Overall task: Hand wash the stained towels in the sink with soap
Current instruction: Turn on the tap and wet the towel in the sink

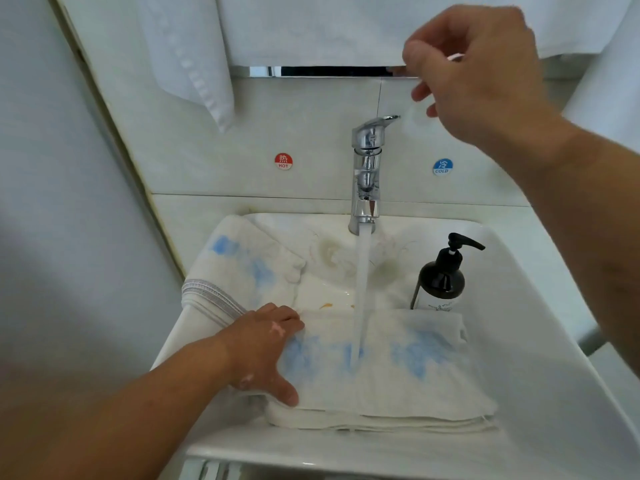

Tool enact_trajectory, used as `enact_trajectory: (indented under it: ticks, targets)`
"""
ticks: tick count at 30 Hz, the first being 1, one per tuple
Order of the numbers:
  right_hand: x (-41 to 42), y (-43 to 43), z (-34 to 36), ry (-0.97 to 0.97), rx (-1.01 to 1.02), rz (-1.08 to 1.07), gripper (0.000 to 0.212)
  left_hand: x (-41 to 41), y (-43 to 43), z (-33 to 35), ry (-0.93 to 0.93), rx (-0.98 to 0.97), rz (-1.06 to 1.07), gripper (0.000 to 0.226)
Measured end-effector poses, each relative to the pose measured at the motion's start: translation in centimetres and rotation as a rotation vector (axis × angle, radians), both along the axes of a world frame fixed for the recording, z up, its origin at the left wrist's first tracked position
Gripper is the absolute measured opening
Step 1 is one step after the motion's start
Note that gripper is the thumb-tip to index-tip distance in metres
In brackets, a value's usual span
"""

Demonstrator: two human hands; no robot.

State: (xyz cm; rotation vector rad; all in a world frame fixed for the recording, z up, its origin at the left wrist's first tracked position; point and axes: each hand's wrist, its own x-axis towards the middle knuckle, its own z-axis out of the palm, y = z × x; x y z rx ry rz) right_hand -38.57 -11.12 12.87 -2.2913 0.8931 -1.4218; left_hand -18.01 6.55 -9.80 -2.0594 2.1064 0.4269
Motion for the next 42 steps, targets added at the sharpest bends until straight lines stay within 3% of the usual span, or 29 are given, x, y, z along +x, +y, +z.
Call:
enact_trajectory:
  ticks: [6, 8, 11, 13, 15, 18, 25, 27, 30, 33, 36, 42]
  targets:
    - [-3.9, 3.9, -4.9, 0.162, -0.032, -0.031, 0.012, 0.0, 0.1, -0.2, 0.015, -0.004, 0.006, 0.114]
    - [-6.0, 5.4, -8.2, 0.411, 0.094, -0.049, 0.02, 0.2, 0.3, -0.3, 0.031, -0.017, 0.004, 0.11]
    - [-9.4, 5.7, -13.8, 1.057, 0.489, -0.156, 0.03, 0.4, 0.1, -0.2, 0.1, -0.033, 0.026, 0.104]
    - [-11.0, 5.1, -16.9, 1.246, 0.664, -0.211, 0.044, 0.6, -0.1, -0.3, 0.142, -0.085, 0.056, 0.086]
    - [-11.3, 4.3, -18.7, 1.208, 0.693, -0.229, 0.039, 0.8, -0.4, -0.3, 0.13, -0.201, 0.085, 0.066]
    - [-10.9, 3.5, -20.0, 1.105, 0.708, -0.188, 0.031, 0.7, -0.4, 0.2, -0.054, -0.284, 0.173, 0.053]
    - [-10.2, 4.3, -20.5, 0.981, 0.707, -0.082, 0.016, 0.4, -0.2, 0.3, -0.265, -0.146, 0.261, 0.027]
    - [-10.6, 5.1, -19.3, 0.739, 0.832, -0.011, 0.013, 0.3, -0.3, 0.5, -0.223, -0.155, 0.263, 0.022]
    - [-11.6, 6.7, -16.3, 0.12, 1.181, 0.132, 0.019, 0.0, -0.1, 1.4, 0.012, -0.165, 0.373, 0.017]
    - [-12.7, 6.4, -14.0, -0.225, 1.224, 0.09, 0.021, -1.3, 0.0, 3.0, 0.502, -0.139, 0.586, 0.018]
    - [-13.6, 5.6, -11.8, -0.33, 1.174, -0.022, 0.023, -3.5, -0.5, 3.9, 1.002, 0.039, 0.796, 0.007]
    - [-15.1, 5.0, -9.0, -0.249, 1.095, -0.068, 0.023, -6.1, -2.8, 2.2, 1.125, 0.307, 0.732, 0.026]
